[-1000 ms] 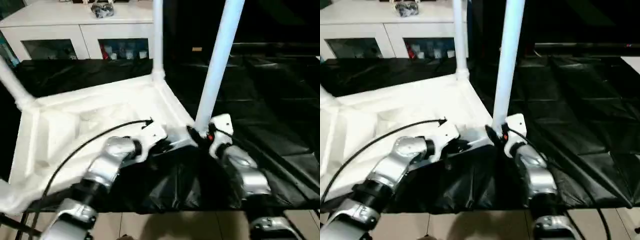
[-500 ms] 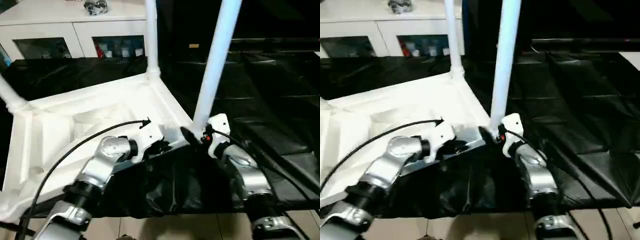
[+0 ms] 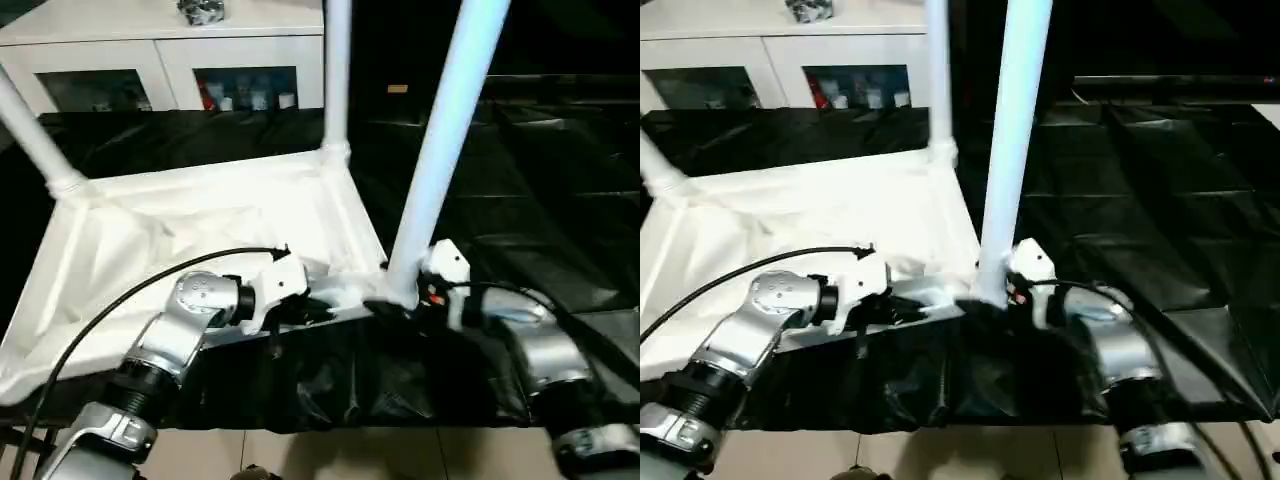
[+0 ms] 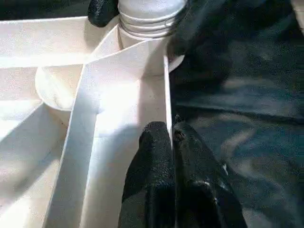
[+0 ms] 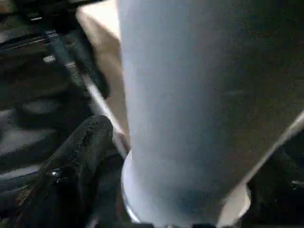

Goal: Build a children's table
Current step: Rotate leg to tighten

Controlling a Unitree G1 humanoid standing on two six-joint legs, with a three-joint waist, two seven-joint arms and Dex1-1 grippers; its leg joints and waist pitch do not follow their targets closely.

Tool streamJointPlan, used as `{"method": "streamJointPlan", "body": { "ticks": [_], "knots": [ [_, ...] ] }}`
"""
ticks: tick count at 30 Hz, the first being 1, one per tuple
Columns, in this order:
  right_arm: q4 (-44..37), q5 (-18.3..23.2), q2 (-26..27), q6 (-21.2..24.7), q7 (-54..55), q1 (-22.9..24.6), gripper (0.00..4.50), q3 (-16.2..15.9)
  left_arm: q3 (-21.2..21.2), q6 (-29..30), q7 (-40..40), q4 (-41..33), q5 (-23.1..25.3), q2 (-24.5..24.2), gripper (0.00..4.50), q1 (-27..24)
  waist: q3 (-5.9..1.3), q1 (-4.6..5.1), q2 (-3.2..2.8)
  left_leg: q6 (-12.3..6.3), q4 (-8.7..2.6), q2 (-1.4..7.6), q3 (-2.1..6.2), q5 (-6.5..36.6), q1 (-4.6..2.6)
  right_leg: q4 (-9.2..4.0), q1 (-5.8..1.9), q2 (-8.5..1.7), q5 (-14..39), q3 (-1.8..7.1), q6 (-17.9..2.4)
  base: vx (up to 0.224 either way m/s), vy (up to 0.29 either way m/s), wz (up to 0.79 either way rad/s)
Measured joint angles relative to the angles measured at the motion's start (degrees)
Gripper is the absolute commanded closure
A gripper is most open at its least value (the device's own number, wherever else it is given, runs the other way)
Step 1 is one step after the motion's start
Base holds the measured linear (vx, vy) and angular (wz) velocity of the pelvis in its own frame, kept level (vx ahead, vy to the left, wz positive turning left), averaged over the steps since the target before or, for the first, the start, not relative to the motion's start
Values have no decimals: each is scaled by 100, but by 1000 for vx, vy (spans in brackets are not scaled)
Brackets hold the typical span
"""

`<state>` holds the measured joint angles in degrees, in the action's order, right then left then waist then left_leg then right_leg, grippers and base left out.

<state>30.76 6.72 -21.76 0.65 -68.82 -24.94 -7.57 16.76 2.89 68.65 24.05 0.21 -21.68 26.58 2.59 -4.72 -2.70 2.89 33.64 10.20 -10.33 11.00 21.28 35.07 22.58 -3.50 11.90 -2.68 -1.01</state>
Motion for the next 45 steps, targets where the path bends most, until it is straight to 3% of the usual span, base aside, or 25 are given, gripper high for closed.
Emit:
{"method": "streamJointPlan", "body": {
  "ticks": [5, 7, 12, 17, 22, 27, 32, 36, 38, 45],
  "knots": [
    [92, 31, -132, 38, -490, -126, 109, -155, 10, -42, 261, 27, -59, -93, 450, 5, 0, -38, 2, -19, 2, 2, 0, -11, 0, 1, 0, 0, 0, 0, 0, 0, 0, 0],
    [125, 20, -152, 37, -595, -175, 138, -197, 11, -34, 346, 26, -64, -125, 450, 12, 0, -40, 2, -22, 2, 2, 0, -13, 0, 2, 0, 1, 0, -1, 0, 0, 0, 0],
    [186, 16, -147, 21, -708, -207, 173, -208, 18, 3, 430, 25, -88, -150, 450, 16, -2, -46, -1, -22, 3, 2, 0, -13, 0, 2, 0, 0, 0, -1, 0, 0, 0, 0],
    [48, 72, -38, 74, -510, -41, 178, -124, 27, 49, 314, 39, -90, -73, 450, 17, -8, -49, -16, -18, 2, 3, 0, -11, -7, 2, -8, 1, 0, -3, 0, 0, 0, 0],
    [-123, 80, 392, 104, 786, 353, 180, 318, -21, 92, -369, 172, 192, 211, 450, 49, -6, -27, -62, 10, 0, -1, 0, 5, -83, -6, -74, -2, -10, 1, -15, 0, 0, 0],
    [-304, -78, 1034, 161, 2471, 604, 180, 777, -76, 398, -1168, 223, 415, 692, 450, 88, 1, -8, -53, 11, -14, -11, 0, 4, -105, -15, -80, -3, 5, 12, 11, 0, 0, 0],
    [-171, -408, 1792, 196, 4339, 427, 180, 1093, -113, 639, -1967, 194, 613, 1156, 450, 86, 0, 109, -50, 12, -14, -19, 1, 4, -98, -18, -71, -5, 4, 21, 13, 0, 0, 0],
    [-61, -494, 1986, 213, 4750, 261, 180, 1141, -112, 662, -2147, 128, 679, 1209, 450, 71, -2, 151, -48, 12, -18, -20, 4, 4, -88, -17, -67, -4, 0, 20, 16, 0, 0, 0],
    [-83, -493, 1987, 195, 4749, 261, 124, 1151, -114, 661, -2144, 91, 696, 1208, 450, 66, -4, 148, -52, 12, -30, -19, 4, 4, -84, -18, -63, -4, -2, 19, 12, 0, 0, 0],
    [-208, -283, 1906, 261, 4389, 296, 67, 1157, -109, 510, -1979, 91, 683, 1116, 450, 71, -7, 143, -65, 13, -52, -19, 4, 3, -75, -19, -50, -2, 2, 15, 18, 0, 0, 0]
  ]
}}
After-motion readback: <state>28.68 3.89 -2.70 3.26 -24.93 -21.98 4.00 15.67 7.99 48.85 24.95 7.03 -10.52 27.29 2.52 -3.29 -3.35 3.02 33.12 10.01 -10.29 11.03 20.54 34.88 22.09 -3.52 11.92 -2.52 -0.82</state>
